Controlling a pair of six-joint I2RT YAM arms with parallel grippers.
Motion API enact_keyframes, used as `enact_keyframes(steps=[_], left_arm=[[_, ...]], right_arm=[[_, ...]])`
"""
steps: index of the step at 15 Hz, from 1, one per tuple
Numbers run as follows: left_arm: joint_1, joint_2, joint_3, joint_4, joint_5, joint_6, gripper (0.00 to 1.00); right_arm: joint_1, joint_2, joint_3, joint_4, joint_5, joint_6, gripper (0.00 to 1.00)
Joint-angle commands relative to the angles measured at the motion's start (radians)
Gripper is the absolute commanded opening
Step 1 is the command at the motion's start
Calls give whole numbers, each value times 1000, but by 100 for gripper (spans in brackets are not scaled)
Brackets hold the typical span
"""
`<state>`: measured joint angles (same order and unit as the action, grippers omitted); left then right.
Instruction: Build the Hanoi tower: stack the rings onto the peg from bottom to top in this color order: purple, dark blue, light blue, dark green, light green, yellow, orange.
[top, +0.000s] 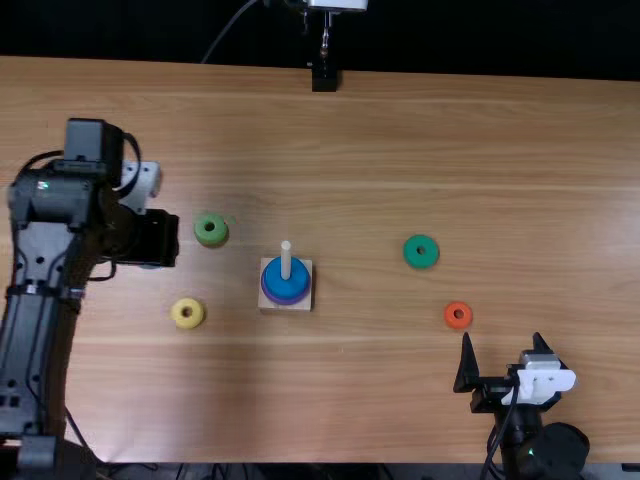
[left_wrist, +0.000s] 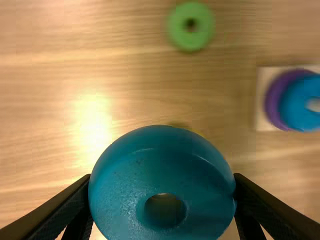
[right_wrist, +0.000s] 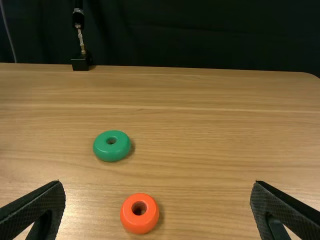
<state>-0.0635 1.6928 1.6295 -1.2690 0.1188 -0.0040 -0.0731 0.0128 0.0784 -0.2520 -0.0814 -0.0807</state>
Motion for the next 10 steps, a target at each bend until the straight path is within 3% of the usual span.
enact_keyframes(steps=[1, 4, 7, 10], left_arm=[[-58, -27, 35, -1, 19, -11, 0], [-153, -22, 64, -10, 19, -92, 0], [-216, -10, 141, -10, 21, -108, 0], [-285, 33, 179, 1, 19, -178, 0]], right_arm=[[-11, -13, -62, -73, -1, -4, 100], [-11, -13, -62, -73, -1, -4, 100], [-11, -13, -62, -73, -1, -4, 100], [-11, -13, -62, -73, -1, -4, 100]])
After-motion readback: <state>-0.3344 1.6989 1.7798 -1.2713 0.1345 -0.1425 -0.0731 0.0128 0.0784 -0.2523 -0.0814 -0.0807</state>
